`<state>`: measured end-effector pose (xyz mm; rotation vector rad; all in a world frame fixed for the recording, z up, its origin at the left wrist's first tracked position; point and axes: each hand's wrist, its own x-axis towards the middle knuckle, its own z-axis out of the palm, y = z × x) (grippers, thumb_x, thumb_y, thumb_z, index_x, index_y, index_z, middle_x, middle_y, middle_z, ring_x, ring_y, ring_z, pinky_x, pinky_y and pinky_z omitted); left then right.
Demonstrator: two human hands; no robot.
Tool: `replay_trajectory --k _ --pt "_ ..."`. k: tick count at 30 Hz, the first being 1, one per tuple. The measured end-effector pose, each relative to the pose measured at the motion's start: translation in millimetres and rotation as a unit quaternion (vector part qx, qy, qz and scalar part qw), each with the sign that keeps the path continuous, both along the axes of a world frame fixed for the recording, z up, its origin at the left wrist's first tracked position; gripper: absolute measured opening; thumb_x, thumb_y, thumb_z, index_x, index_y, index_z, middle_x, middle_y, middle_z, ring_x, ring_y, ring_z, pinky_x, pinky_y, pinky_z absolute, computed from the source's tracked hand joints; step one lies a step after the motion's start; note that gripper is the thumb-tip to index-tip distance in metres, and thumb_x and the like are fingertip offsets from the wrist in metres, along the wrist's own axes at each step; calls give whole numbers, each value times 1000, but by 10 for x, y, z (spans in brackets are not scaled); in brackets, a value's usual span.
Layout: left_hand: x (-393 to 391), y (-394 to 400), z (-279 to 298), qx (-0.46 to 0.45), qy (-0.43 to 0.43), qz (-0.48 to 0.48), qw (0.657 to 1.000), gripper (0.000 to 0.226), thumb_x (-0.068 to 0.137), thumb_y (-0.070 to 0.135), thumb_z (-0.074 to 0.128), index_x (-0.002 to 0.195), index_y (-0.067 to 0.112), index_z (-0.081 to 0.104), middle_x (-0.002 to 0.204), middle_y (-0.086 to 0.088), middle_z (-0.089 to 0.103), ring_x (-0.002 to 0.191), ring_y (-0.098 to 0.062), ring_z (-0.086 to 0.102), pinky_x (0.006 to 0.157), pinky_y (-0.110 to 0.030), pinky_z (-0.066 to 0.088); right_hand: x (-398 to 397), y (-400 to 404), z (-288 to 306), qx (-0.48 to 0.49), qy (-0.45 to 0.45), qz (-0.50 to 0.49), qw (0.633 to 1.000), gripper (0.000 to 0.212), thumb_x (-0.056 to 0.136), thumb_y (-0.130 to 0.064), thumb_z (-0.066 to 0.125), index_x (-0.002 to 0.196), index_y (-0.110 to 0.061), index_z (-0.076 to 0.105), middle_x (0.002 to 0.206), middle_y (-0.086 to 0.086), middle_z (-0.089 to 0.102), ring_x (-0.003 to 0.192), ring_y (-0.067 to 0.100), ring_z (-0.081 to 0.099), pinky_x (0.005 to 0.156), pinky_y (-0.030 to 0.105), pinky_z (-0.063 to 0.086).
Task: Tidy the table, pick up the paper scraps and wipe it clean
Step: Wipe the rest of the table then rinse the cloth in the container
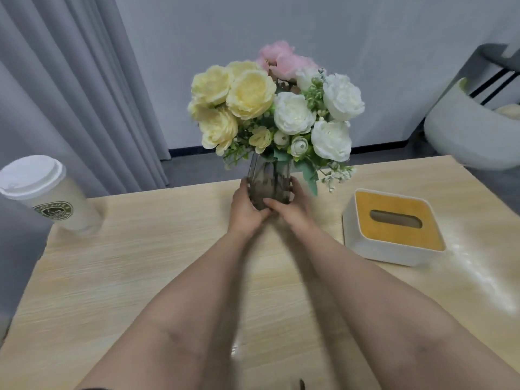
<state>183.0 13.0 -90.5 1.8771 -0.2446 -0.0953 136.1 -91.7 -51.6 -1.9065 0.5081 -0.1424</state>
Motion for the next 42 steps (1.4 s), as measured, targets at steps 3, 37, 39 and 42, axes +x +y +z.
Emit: replay_trajectory --k 3,37,39,42 --pt "-81 -409 -33 -5 2 -21 1000 71 58 15 82 120 18 47 109 -3 64 99 -15 63 83 -26 52 -168 -374 22 -7 -8 -35 999 59 76 -21 76 128 -18 49 112 -2 62 99 11 57 75 13 43" --pt "-215 441 -61 167 76 -43 982 89 82 21 71 150 16 14 151 -10 27 139 -22 28 111 -28 22 -549 -89 -398 27 128 -104 986 81 78 -30 74 143 -10 29 144 16 40 131 29 40 107 34 33" --pt "-208 821 -2 181 78 -11 980 88 82 21 71 150 14 16 151 -10 28 139 -22 28 111 -29 22 -493 176 -360 30 133 -72 988 81 79 -31 74 144 -11 30 145 15 39 133 28 39 108 33 32" --pt "-206 1346 111 199 79 27 976 86 82 22 72 149 15 18 150 -10 29 138 -22 29 111 -30 23 -343 592 -285 35 137 -23 990 79 79 -30 74 142 -12 32 145 13 40 132 26 39 107 32 32"
